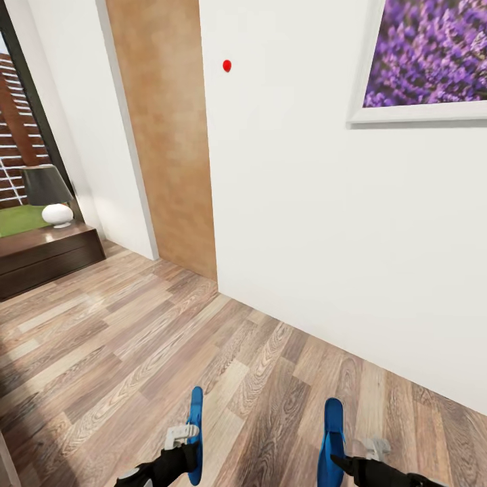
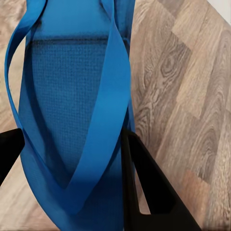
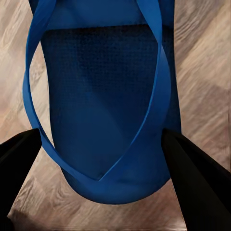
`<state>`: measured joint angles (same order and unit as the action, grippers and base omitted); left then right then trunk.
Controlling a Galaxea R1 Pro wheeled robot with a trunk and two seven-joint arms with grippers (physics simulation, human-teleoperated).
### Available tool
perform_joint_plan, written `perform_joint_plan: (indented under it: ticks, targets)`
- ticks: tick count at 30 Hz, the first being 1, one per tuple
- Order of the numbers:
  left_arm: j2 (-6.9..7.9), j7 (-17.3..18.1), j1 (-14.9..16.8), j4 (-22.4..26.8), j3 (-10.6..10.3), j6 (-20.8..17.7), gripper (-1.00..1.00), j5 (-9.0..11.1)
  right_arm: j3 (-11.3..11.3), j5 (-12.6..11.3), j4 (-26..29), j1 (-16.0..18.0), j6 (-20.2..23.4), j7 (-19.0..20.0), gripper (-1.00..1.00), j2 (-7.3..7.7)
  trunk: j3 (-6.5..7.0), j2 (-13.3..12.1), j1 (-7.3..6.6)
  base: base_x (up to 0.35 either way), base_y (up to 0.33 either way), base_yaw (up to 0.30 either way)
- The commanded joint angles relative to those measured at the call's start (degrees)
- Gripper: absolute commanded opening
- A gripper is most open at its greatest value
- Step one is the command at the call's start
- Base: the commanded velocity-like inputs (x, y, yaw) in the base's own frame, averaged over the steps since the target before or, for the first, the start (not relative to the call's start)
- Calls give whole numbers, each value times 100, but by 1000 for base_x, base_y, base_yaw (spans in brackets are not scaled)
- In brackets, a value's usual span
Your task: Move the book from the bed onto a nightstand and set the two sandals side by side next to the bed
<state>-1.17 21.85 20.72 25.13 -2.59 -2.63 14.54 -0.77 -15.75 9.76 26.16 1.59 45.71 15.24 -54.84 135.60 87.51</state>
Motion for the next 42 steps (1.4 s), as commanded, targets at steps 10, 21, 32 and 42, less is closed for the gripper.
perform_joint_plan:
  ticks: [10, 21, 32, 42]
  targets:
    - [3, -7, 2, -69, -22, 280, -100, 64, 21, 224, -337, 4, 9, -96, -100, -41, -5, 2, -1, 23, 0, 0]
    - [3, -14, 2, -112, -22, 289, -100, 67, 24, 197, -482, 4, 8, -92, -100, -38, -5, 2, -1, 302, 0, 14]
    - [-3, -14, 2, -114, -22, 289, -100, 67, 24, 195, -483, 4, 8, -87, -100, -38, -5, 2, -1, 328, 0, 254]
    - [-6, -13, 2, -114, -22, 289, -100, 66, 26, 199, -483, 4, 8, -89, -100, -38, -5, 2, -1, 159, 0, 103]
